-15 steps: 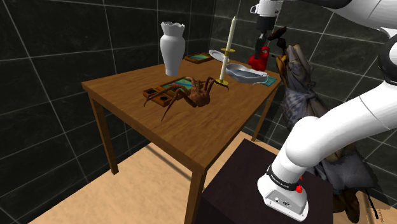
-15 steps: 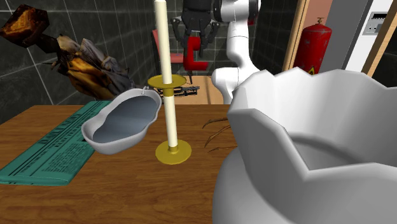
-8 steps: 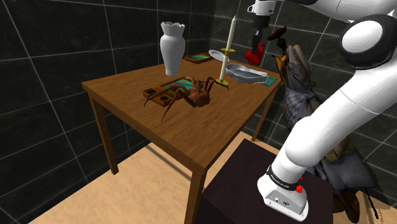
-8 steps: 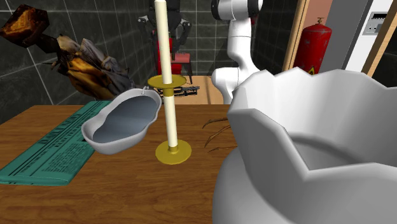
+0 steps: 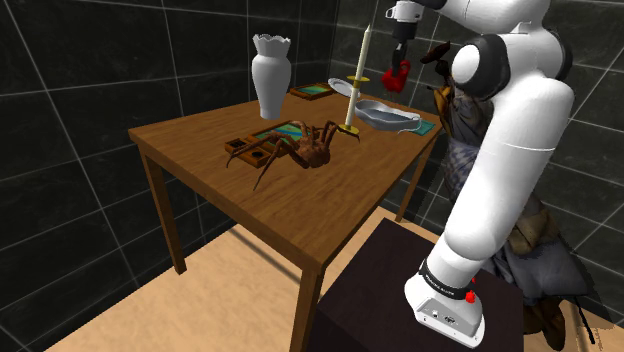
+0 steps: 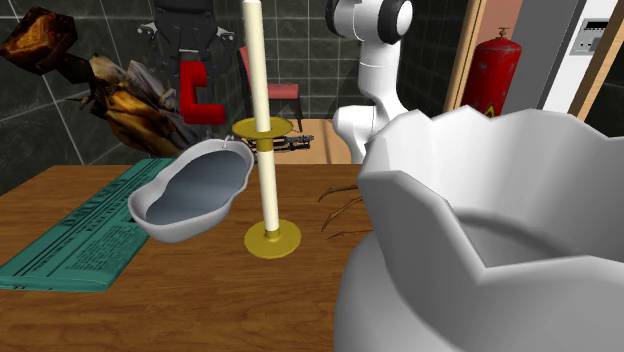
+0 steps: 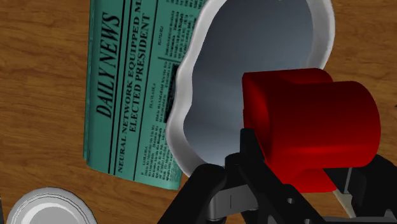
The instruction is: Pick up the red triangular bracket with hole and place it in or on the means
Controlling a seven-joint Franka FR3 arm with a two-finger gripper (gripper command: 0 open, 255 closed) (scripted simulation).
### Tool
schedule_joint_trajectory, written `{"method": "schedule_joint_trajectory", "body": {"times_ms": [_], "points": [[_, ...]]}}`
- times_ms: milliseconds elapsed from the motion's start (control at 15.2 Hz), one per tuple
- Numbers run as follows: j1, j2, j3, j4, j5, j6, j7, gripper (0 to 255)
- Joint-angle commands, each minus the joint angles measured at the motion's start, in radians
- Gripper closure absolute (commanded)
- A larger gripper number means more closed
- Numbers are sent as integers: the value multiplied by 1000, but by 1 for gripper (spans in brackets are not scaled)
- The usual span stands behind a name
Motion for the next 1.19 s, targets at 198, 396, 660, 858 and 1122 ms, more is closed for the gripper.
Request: {"method": "schedule_joint_trajectory", "body": {"times_ms": [198, 396, 660, 858, 1122], "points": [[-60, 114, -20, 88, 69, 14, -60, 255], [-42, 86, -18, 9, 52, 68, -48, 255], [-26, 55, -14, -83, 34, 133, -34, 255], [-17, 38, -12, -145, 23, 180, -24, 255], [-4, 31, -22, -174, 21, 202, -21, 255]]}}
